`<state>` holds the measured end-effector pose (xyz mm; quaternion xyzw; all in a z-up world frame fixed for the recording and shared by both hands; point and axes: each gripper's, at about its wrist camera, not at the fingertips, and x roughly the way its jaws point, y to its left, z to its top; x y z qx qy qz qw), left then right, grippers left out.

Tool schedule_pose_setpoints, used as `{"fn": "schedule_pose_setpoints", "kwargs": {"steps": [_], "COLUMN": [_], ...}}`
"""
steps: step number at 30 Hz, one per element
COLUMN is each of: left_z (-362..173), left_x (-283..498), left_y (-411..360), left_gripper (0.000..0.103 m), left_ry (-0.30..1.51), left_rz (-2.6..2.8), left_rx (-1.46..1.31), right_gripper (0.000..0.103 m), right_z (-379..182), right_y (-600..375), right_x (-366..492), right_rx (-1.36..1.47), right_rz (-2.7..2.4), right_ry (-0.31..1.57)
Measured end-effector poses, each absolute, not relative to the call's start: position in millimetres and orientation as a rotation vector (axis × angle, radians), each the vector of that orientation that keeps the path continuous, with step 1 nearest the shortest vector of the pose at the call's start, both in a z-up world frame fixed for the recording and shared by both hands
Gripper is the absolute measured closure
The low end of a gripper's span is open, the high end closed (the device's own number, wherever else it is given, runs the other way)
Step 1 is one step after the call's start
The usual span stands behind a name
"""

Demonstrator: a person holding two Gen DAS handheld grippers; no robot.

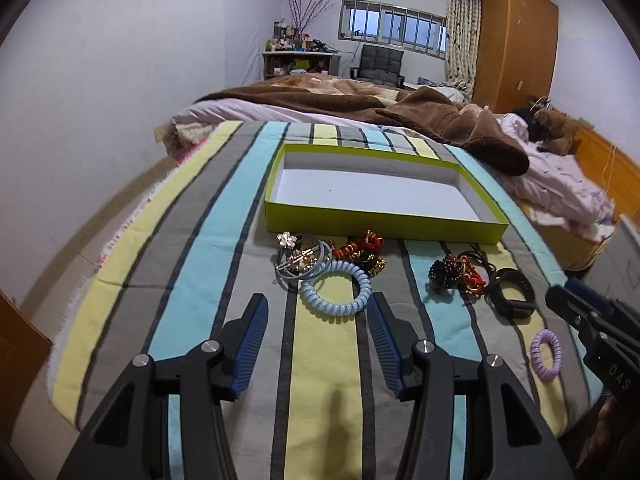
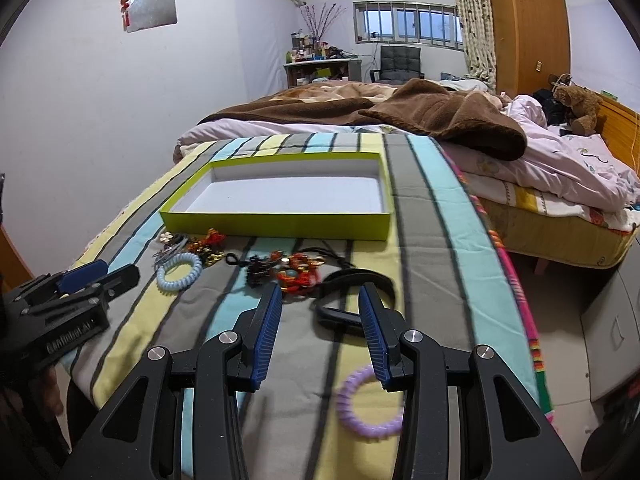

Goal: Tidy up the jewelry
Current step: 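Grasp the light-blue coil with left tool while right tool grasps lavender coil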

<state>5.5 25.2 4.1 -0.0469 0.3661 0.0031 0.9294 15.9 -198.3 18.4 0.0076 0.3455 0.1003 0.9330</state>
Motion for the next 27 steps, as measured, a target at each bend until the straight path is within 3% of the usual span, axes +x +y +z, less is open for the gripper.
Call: {"fn": "schedule_pose_setpoints", "kwargs": {"steps": [14, 23, 24, 26, 27], "left_z": [-18.0, -21.0, -21.3, -21.4, -21.1], "left_x": [15.2, 23.4, 26.0, 30.2, 32.0], "left_y": [39.5, 47.9, 49.1, 48.2, 47.1], "left_gripper": [0.05, 0.05, 0.05, 0.05, 0.05], "left_ry": [0.858, 0.881, 0.884, 0.892, 0.895], "left_rz": [-0.061, -0.043, -0.046, -0.044, -0.045], "left_rx": [-0.131, -0.161, -0.176, -0.17, -0.17], "right_gripper": [0.062, 0.063, 0.066, 0.088, 0.089], "right_z": [-22.3, -25.9, -26.5, -27.0, -26.8], "right_y": [-246.6, -238.8, -239.1, -239.6, -239.3], "right_x": [14.7, 16.0, 16.0, 16.9, 17.5], "right_rx": [0.021, -0.043, -0.035, -0.034, -0.043], "right_rz": [0.216, 0.198, 0.196, 0.187, 0.188], "right_ry": [0.886, 0.875, 0.872, 0.866, 0.864]}}
